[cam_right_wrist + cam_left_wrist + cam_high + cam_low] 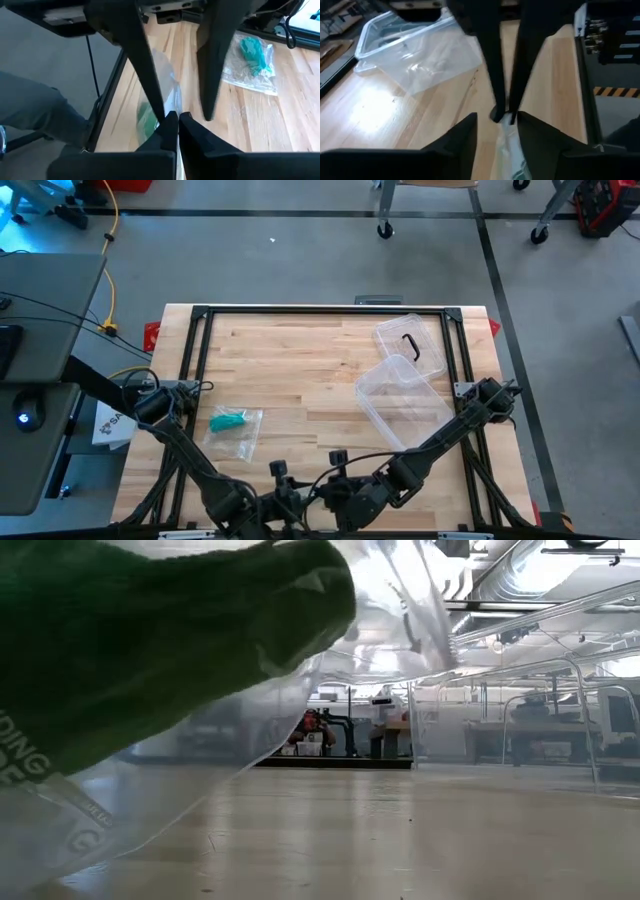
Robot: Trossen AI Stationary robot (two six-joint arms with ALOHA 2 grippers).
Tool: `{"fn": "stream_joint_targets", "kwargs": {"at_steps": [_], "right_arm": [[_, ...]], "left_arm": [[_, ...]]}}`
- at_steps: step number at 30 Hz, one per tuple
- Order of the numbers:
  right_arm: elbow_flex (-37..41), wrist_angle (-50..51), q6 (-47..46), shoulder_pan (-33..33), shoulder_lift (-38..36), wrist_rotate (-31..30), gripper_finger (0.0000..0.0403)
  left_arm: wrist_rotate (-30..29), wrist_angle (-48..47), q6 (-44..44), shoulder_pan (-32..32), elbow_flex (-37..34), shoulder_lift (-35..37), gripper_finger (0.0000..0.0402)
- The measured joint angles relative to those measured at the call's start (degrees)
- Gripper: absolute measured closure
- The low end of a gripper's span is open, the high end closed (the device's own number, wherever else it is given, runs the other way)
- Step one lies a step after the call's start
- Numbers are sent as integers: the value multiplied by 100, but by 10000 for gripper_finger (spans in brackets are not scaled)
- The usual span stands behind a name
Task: Roll bandage
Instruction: Close the transparent zip bag
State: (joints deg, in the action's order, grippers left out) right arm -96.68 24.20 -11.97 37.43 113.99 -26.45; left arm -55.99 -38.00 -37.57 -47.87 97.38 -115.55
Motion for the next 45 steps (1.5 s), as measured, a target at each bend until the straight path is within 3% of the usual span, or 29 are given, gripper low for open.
{"fn": "stream_joint_targets", "kwargs": {"at_steps": [9, 15, 21, 24, 27, 32, 34, 45], "right_arm": [[0, 61, -2, 22, 0, 39, 401], [0, 233, 0, 22, -11, 37, 396], [-2, 294, -135, 22, -11, -23, 331], [-9, 387, -245, 15, -18, -23, 319], [-5, 470, -265, 13, -15, 27, 330], [0, 438, -148, 13, -8, 34, 389], [0, 421, -107, 13, -7, 26, 396], [0, 759, -602, 13, -260, 206, 272]], "left_arm": [[243, 191, 527, 14, 0, -2, 390], [271, 183, 619, 12, -2, -2, 400], [233, 206, 624, 5, -2, -2, 401], [145, 244, 632, -30, -4, 3, 401], [-14, 321, 636, -67, -4, 64, 401], [-94, 370, 677, -125, 6, 120, 401], [-100, 348, 691, -130, 0, 135, 401], [28, 366, 663, -137, 0, 153, 401]]}}
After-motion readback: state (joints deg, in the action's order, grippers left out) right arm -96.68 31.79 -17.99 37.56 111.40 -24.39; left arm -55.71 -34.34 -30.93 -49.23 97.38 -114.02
